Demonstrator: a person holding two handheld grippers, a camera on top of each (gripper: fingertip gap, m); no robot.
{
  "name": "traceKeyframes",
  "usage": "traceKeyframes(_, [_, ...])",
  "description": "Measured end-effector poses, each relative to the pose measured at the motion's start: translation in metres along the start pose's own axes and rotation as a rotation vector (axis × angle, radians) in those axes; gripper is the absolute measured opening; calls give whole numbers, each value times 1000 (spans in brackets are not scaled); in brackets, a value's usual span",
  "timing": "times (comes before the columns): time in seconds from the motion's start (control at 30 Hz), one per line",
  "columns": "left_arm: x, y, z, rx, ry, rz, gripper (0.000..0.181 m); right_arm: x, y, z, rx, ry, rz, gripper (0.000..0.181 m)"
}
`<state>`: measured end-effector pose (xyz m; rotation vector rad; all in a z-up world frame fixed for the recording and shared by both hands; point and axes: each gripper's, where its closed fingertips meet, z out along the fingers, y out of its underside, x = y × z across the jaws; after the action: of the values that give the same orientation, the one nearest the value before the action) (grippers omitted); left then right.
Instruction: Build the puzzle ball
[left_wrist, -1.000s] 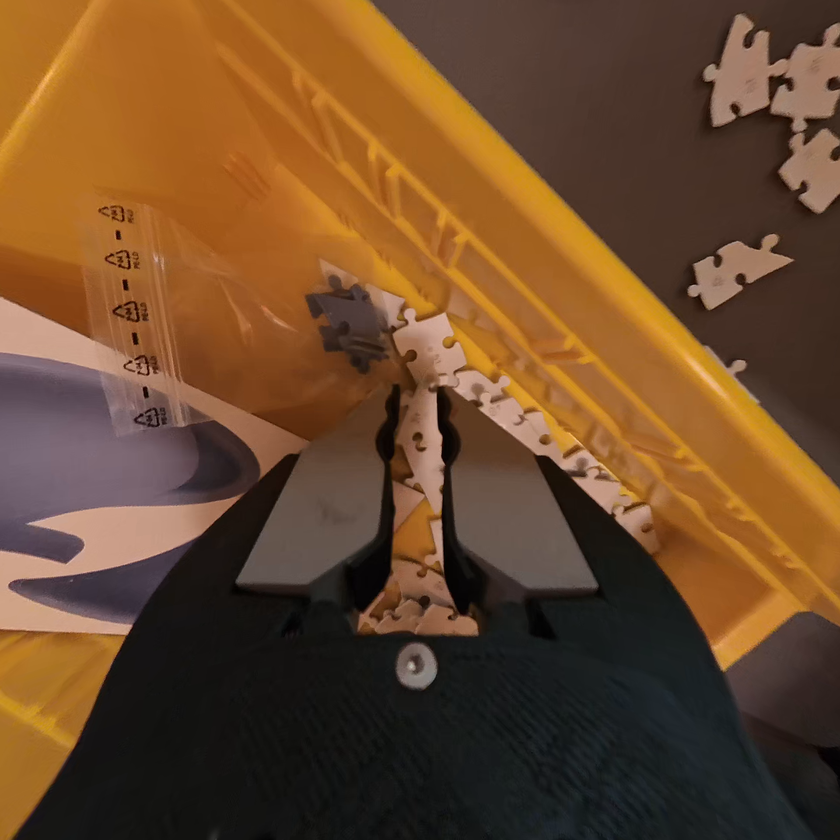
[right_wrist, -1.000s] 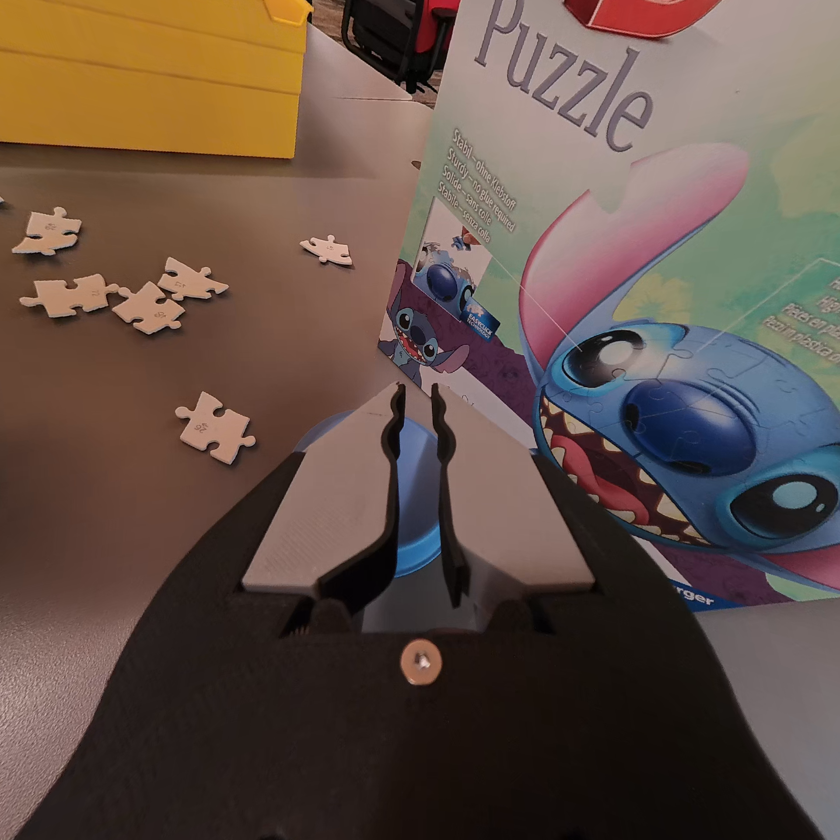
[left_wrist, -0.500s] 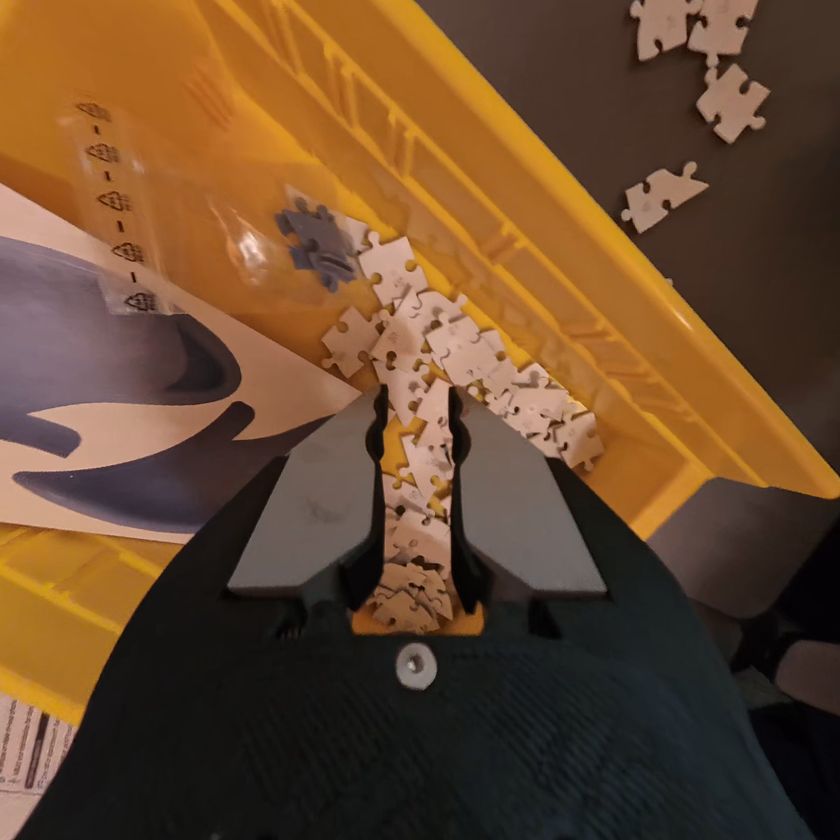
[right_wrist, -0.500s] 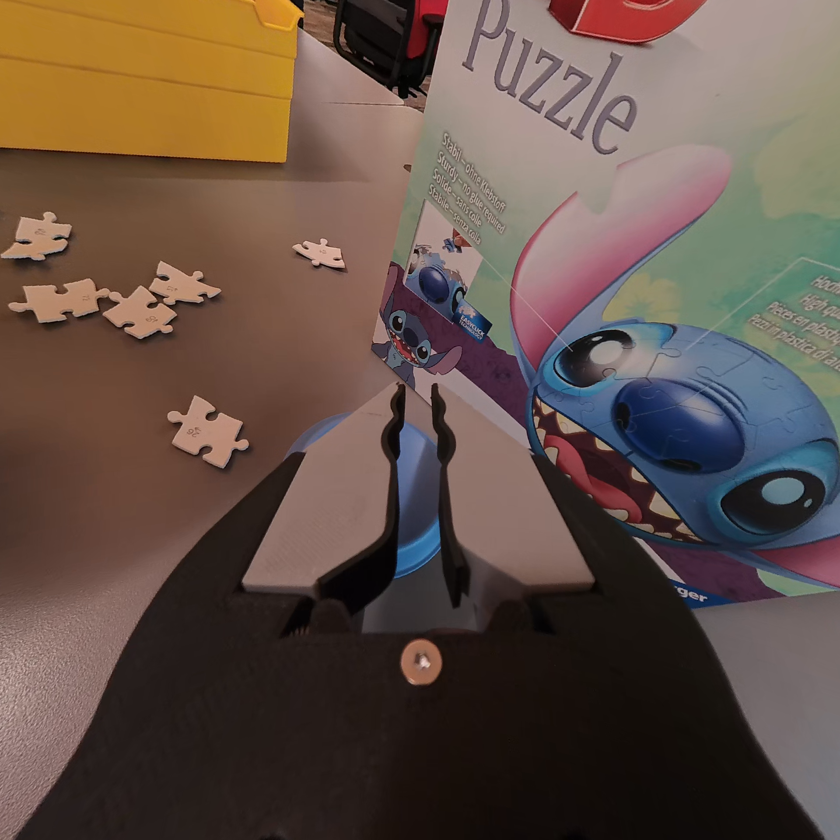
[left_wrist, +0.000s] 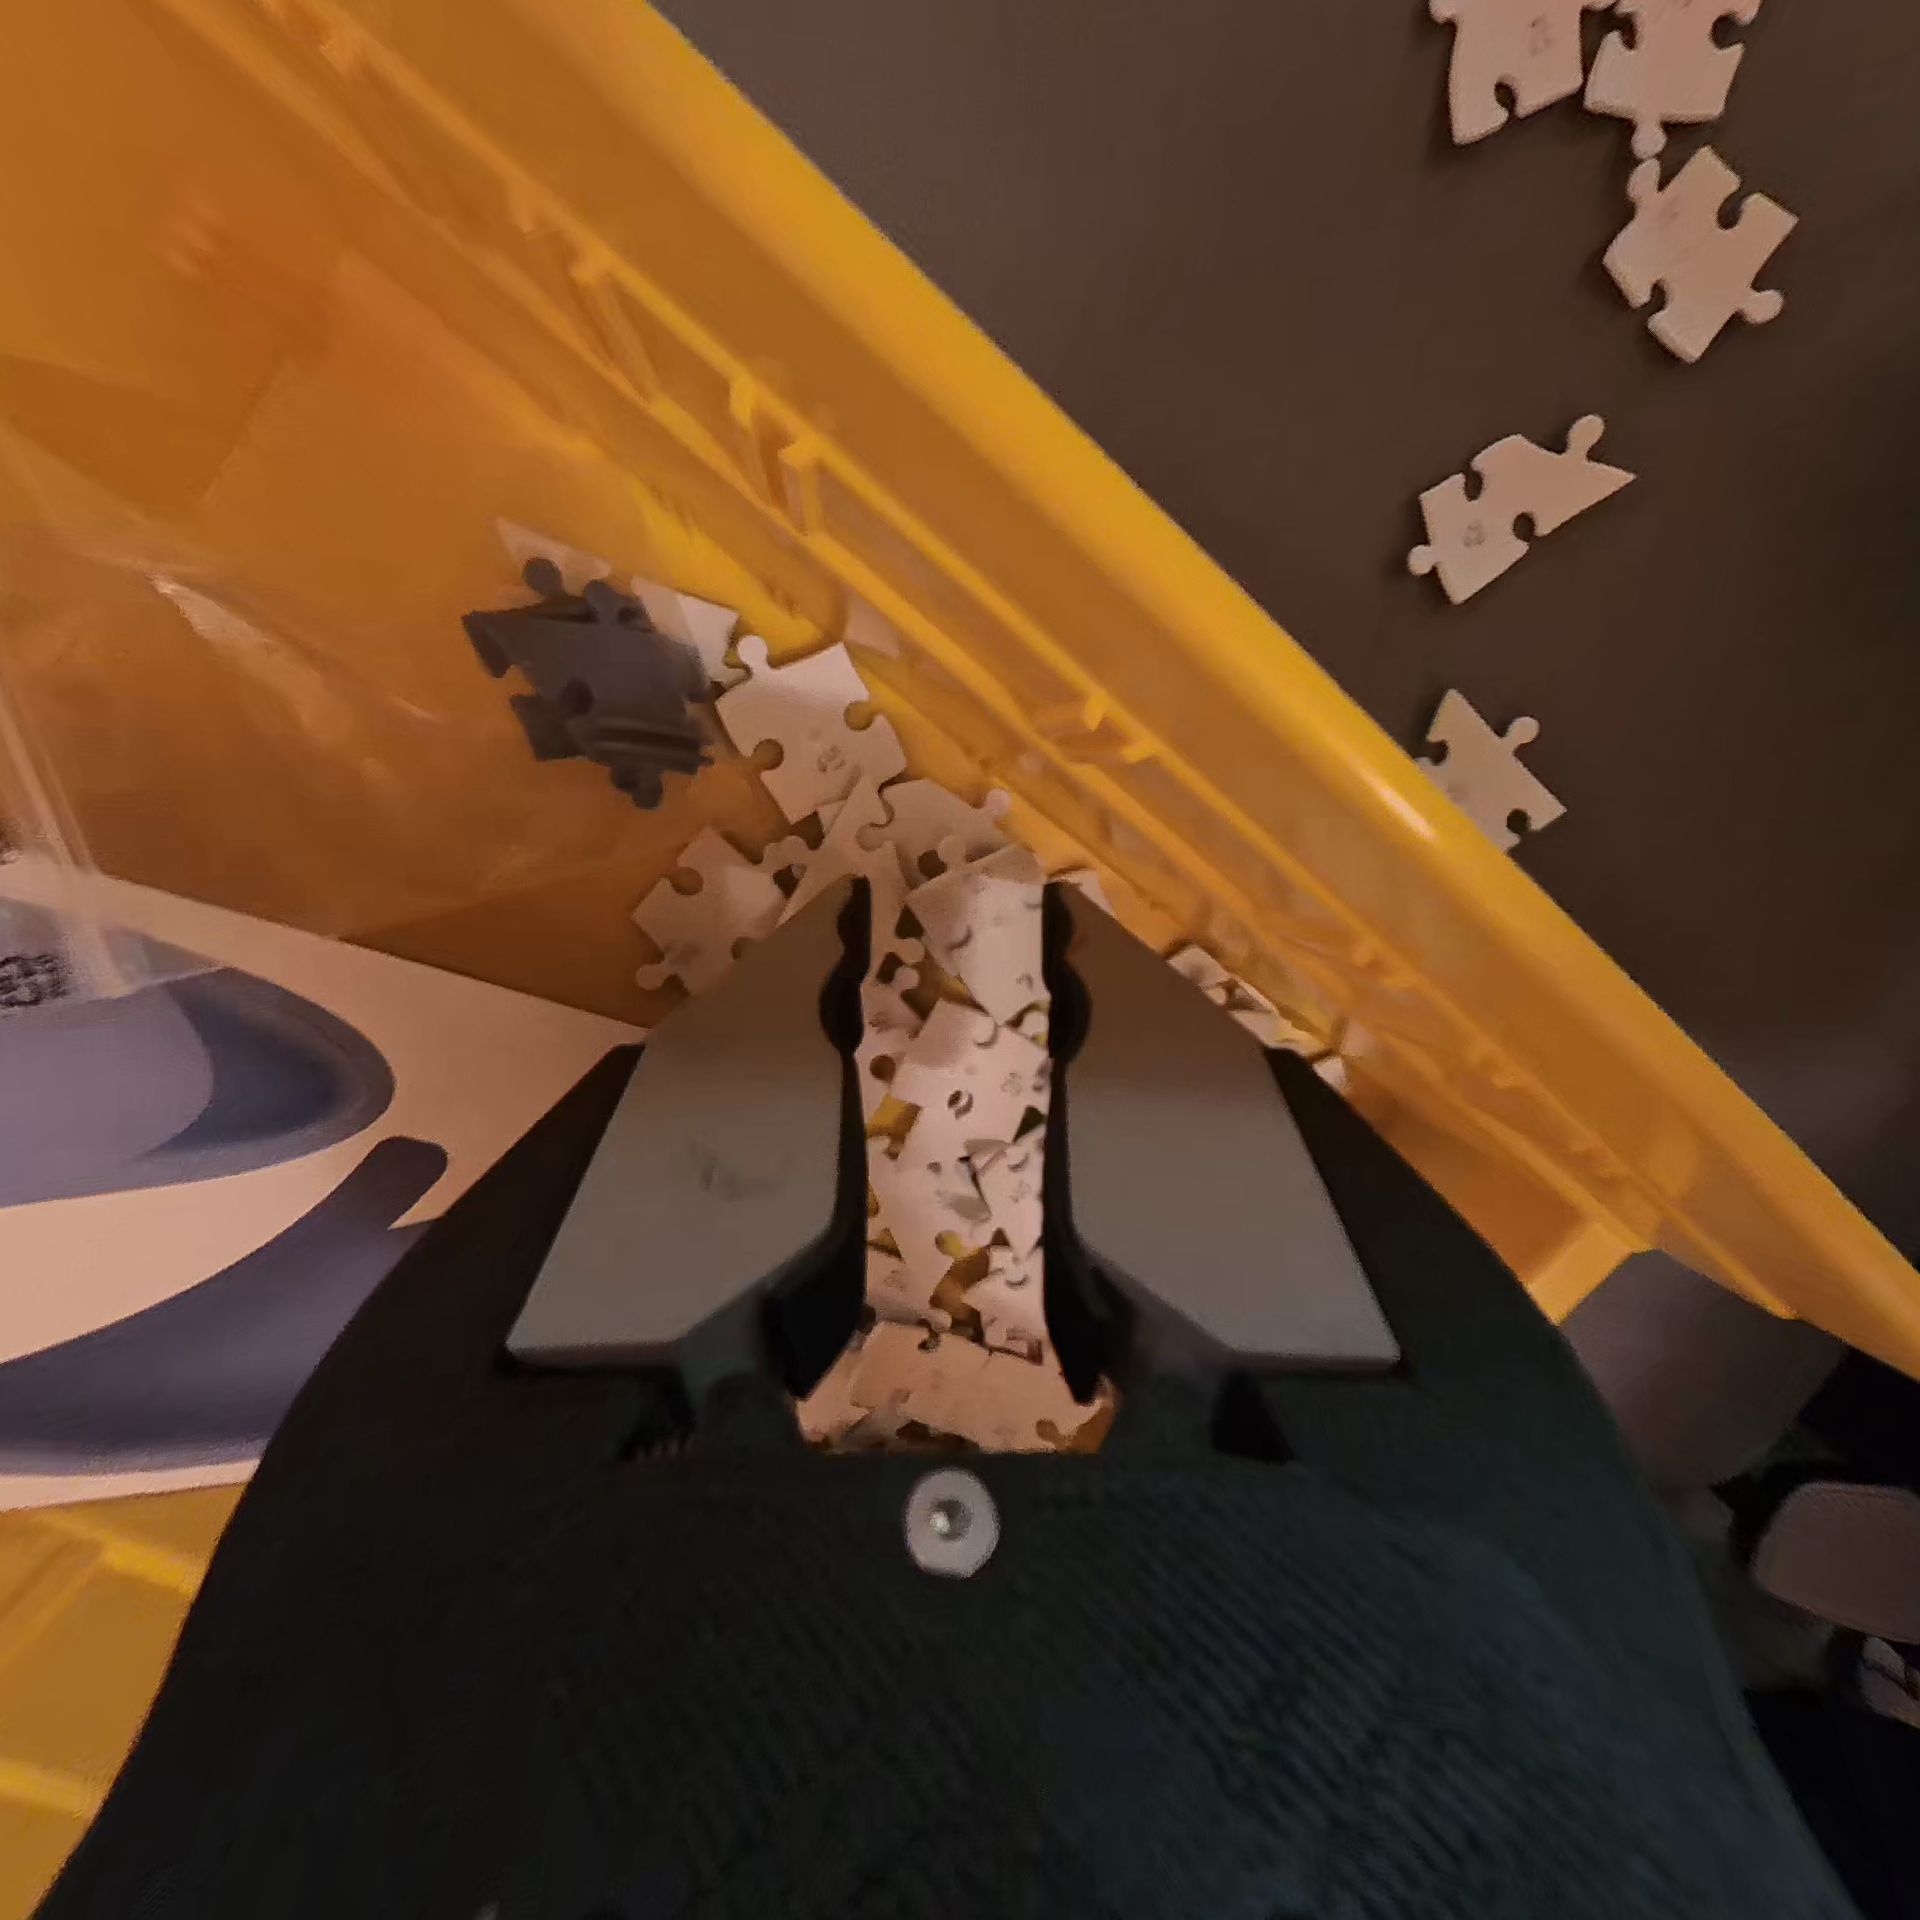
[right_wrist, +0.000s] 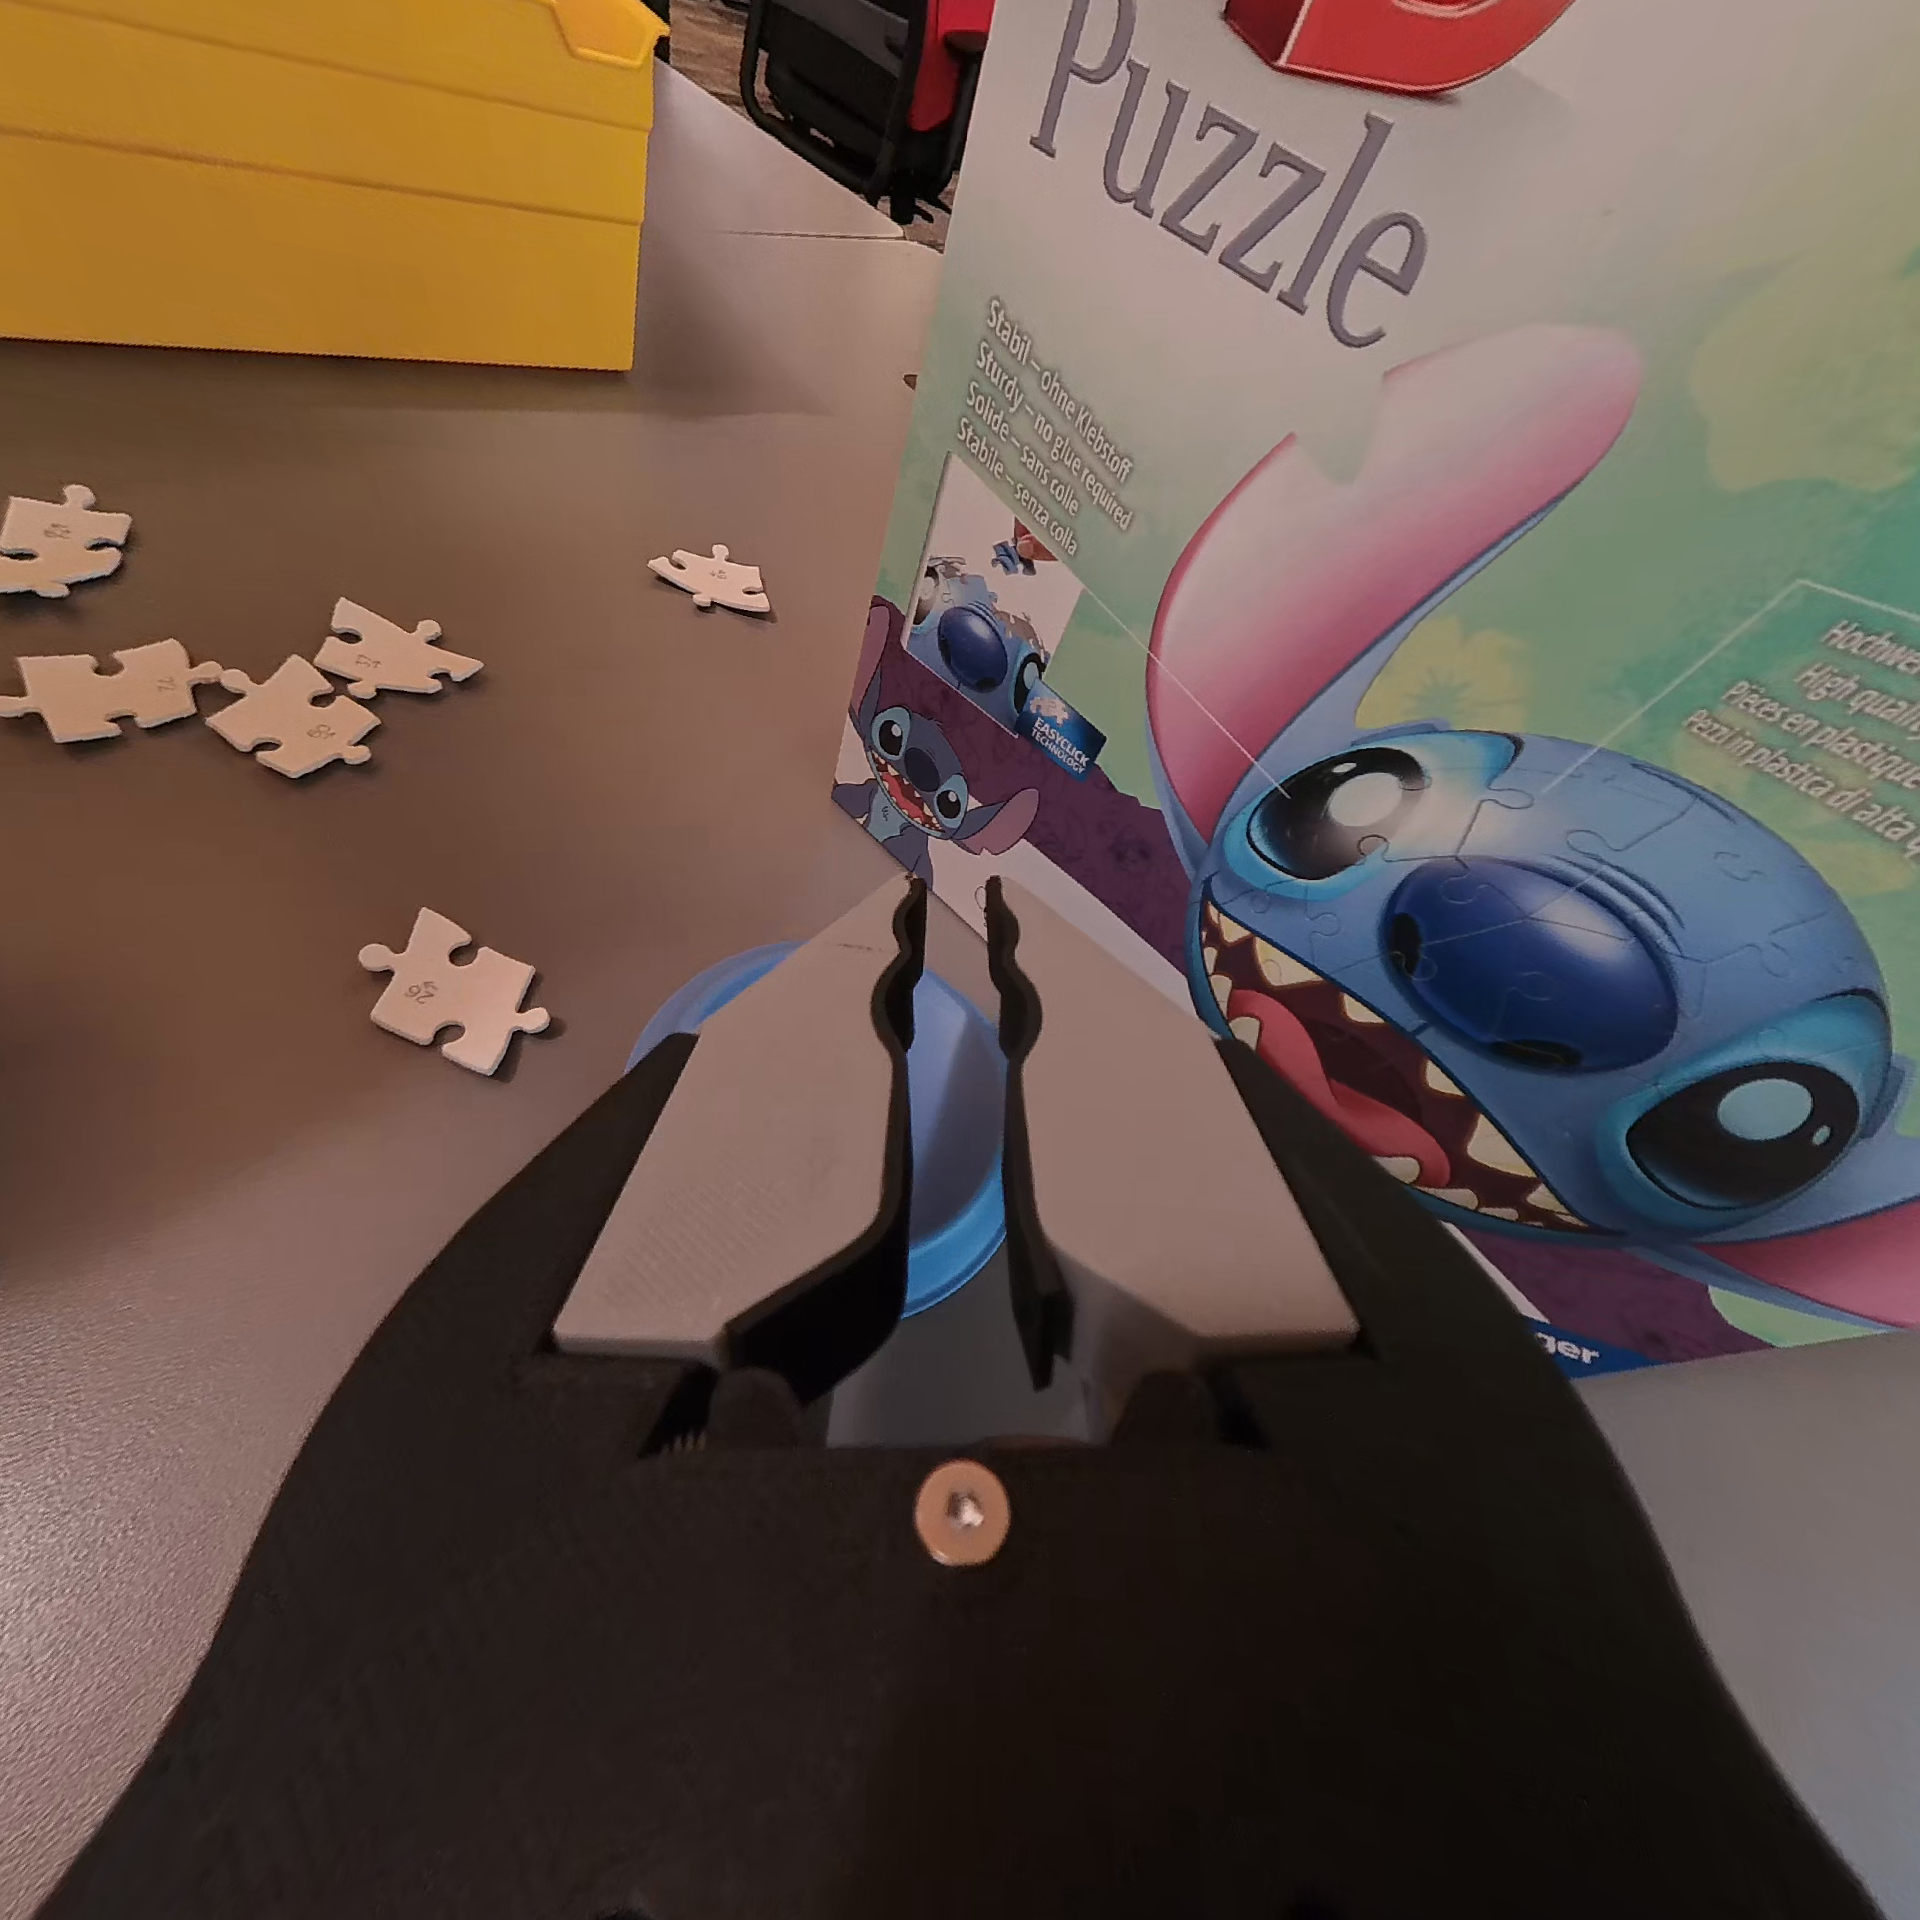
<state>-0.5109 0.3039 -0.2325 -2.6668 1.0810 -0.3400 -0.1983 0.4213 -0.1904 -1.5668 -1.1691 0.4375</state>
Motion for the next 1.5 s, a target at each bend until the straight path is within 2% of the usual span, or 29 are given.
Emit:
traceKeyframes(0.07, [0, 3, 7, -33, -11, 7, 32, 0, 0, 0, -1, 2, 0, 8])
traceKeyframes(0.17, [-7, 4, 8, -47, -68, 22, 1, 0, 0, 0, -3, 5, -2, 8])
traceKeyframes(0.27, [-10, 4, 4, -33, -73, 9, 0, 0, 0, 0, -3, 4, -3, 8])
traceKeyframes(0.4, [-31, -2, -6, 20, -169, -27, 0, 0, 0, 0, -4, 2, -3, 8])
traceKeyframes(0.47, [-36, -3, -9, 35, -190, -39, 6, 0, 1, 0, -5, 2, -3, 8])
traceKeyframes(0.57, [-28, -4, -9, 44, -133, -35, 23, 0, 1, 0, -6, 1, -4, 8])
traceKeyframes(0.67, [-28, -2, -13, 43, -133, -30, 25, 0, 1, 1, -7, 1, -4, 8])
traceKeyframes(0.8, [-1, 0, -20, 57, -13, 59, 22, 0, 1, 1, -8, 0, -3, 8])
traceKeyframes(0.93, [23, 8, -3, -32, 72, 114, 30, 0, 1, 1, -10, 1, -3, 8])
traceKeyframes(1.0, [20, 14, 8, -90, 35, 126, 29, 0, 1, 1, -8, 1, -5, 8])
traceKeyframes(1.17, [-9, 22, 4, -139, -128, 90, 32, 0, 2, 1, -11, 0, -3, 8])
traceKeyframes(1.5, [-18, 21, -16, -64, -131, 48, 31, 0, 2, 2, -16, 1, -5, 8])
